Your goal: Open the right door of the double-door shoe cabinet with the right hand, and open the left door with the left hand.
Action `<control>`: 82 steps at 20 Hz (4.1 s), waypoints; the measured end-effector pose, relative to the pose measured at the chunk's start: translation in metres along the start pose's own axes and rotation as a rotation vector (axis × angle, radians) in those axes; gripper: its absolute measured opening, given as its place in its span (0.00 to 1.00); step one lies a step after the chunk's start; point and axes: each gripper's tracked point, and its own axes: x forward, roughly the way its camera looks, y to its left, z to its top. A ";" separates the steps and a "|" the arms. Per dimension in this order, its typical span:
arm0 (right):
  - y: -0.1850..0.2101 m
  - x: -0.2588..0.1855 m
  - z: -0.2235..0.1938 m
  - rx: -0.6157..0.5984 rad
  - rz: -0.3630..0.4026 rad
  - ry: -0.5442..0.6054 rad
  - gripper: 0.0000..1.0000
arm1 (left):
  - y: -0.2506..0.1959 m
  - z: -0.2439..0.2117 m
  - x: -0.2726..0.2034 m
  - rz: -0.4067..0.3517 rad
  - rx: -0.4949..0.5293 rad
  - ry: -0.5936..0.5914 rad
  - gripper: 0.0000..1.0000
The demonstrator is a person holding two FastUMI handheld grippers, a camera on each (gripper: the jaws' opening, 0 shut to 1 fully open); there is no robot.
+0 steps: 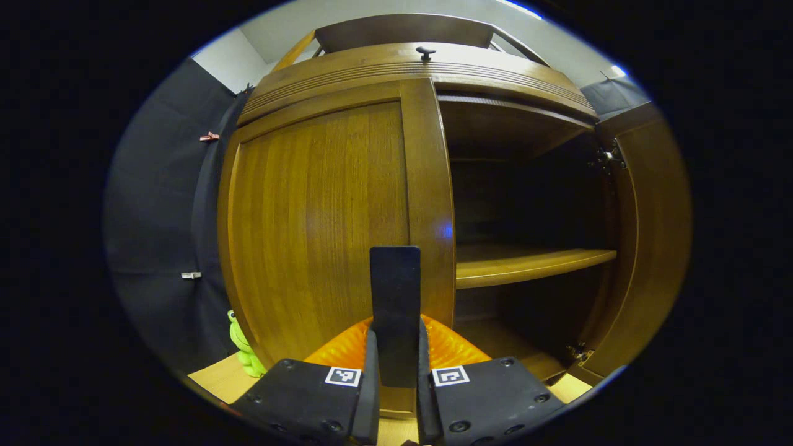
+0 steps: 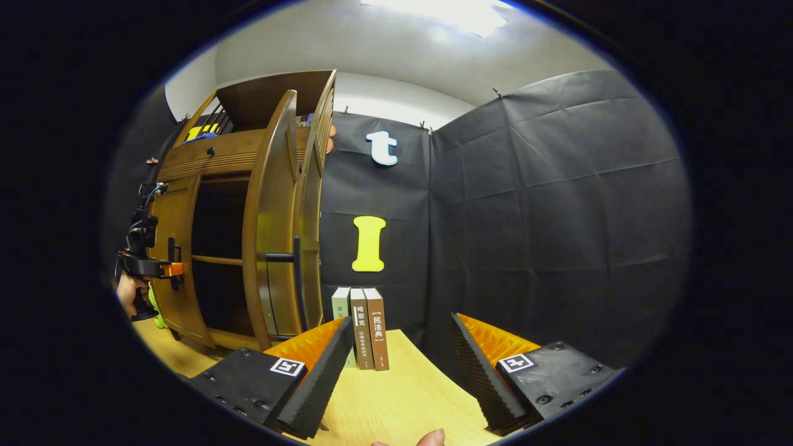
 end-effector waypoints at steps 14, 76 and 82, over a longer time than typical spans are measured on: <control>0.056 -0.041 0.024 0.038 0.130 -0.004 0.97 | 0.055 -0.003 -0.103 0.006 -0.003 -0.024 0.24; 0.229 -0.077 -0.011 0.000 0.423 0.086 1.00 | 0.242 0.004 -0.245 0.152 0.058 -0.059 0.80; 0.232 -0.072 -0.003 0.017 0.418 0.070 1.00 | 0.206 0.018 -0.260 0.104 0.042 -0.094 0.96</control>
